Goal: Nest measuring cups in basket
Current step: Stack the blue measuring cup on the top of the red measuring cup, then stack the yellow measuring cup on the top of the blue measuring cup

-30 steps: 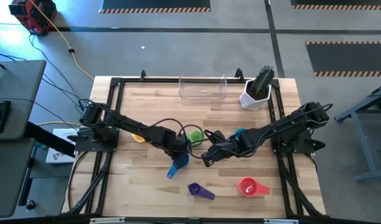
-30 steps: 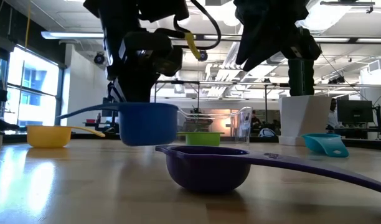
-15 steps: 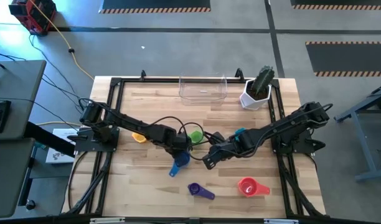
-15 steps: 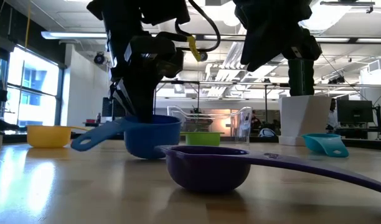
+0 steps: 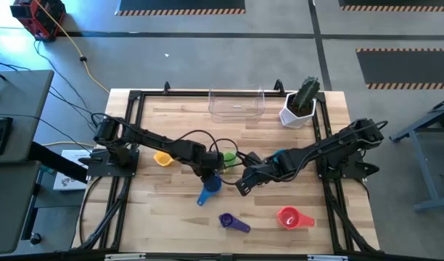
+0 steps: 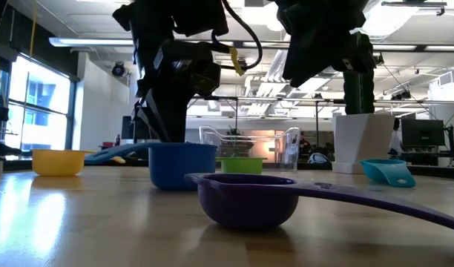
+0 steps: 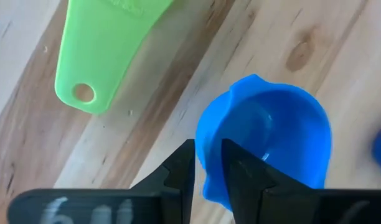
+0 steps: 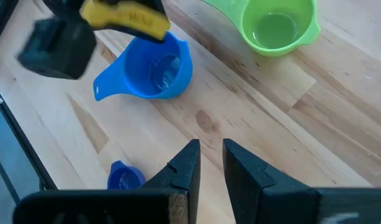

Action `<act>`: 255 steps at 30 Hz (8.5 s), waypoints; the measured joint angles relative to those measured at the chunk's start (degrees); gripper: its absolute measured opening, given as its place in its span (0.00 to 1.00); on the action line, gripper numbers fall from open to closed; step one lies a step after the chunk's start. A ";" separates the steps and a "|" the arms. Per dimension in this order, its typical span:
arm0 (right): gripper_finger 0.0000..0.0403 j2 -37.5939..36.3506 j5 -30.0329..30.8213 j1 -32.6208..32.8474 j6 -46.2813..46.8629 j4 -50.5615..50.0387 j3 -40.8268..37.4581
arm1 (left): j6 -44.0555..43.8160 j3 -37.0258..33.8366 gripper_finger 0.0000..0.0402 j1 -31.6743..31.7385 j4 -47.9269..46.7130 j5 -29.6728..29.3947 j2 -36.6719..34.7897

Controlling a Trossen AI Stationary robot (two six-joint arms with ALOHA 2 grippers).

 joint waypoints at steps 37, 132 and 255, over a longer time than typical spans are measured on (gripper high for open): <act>0.14 0.02 9.39 -1.44 -6.75 38.82 -0.04 | 14.62 0.00 0.18 1.98 -22.34 -5.37 -25.61; 0.01 35.32 -5.53 -4.35 -4.80 -27.82 43.03 | 15.78 -0.04 0.18 2.09 -33.25 -14.19 -40.47; 0.17 -11.56 -7.58 25.51 -35.37 -17.16 -9.51 | -16.46 -0.04 0.18 2.09 -33.19 -20.61 -40.44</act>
